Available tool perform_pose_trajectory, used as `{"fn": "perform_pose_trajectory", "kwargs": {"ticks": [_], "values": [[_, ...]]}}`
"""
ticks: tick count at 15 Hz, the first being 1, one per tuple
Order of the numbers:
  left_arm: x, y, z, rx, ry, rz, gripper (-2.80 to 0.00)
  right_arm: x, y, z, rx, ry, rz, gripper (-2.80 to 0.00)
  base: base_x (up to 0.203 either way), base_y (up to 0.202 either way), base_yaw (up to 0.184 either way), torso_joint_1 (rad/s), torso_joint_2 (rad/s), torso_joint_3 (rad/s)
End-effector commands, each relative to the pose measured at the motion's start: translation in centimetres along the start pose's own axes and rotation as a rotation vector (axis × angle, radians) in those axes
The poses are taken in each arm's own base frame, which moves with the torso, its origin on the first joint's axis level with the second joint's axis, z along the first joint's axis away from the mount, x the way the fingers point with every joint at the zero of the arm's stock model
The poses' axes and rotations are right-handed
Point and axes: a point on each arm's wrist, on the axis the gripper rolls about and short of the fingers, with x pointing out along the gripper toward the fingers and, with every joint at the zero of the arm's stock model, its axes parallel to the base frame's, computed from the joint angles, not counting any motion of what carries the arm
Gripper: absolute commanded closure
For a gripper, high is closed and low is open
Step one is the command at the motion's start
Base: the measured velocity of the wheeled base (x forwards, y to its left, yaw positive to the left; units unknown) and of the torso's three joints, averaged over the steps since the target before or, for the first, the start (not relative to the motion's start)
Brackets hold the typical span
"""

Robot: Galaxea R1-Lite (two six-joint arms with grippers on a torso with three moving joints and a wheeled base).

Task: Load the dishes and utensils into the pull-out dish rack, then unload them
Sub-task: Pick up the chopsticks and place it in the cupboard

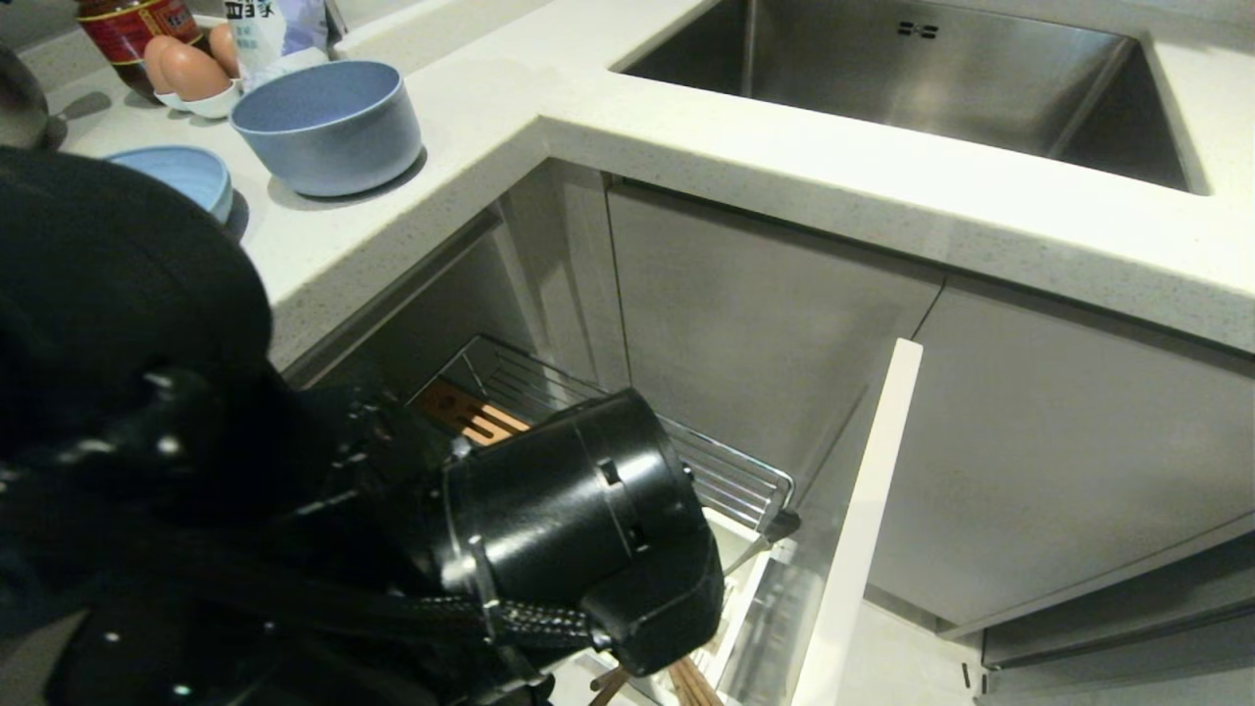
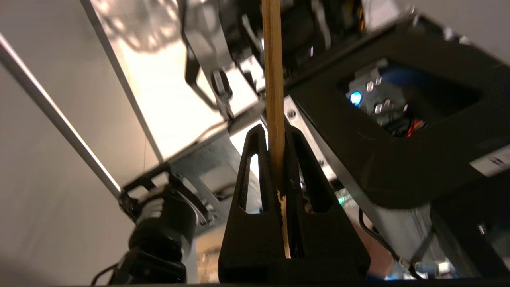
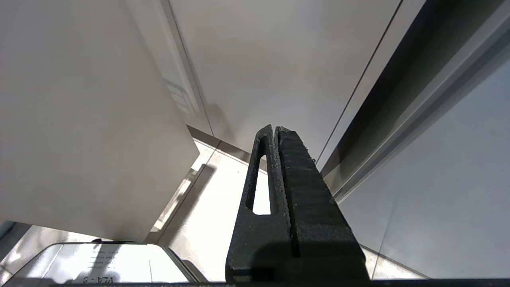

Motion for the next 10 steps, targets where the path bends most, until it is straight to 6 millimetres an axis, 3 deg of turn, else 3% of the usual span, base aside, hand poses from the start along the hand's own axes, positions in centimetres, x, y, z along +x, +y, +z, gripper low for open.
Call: {"fn": "perform_pose_trajectory", "kwargs": {"ticks": [1, 5, 10], "values": [[2.0, -0.8, 0.4, 0.017, 0.08, 0.04, 0.0, 0.0, 0.0, 0.0, 0.0, 0.0, 0.0, 0.0, 0.0, 0.0, 0.0, 0.0, 0.0, 0.0], [4.4, -1.6, 1.5, 0.027, 0.13, 0.073, 0.0, 0.0, 0.0, 0.0, 0.0, 0.0, 0.0, 0.0, 0.0, 0.0, 0.0, 0.0, 0.0, 0.0], [7.0, -0.9, 3.9, 0.003, 0.145, 0.089, 0.0, 0.0, 0.0, 0.0, 0.0, 0.0, -0.001, 0.0, 0.0, 0.0, 0.0, 0.0, 0.0, 0.0]]}}
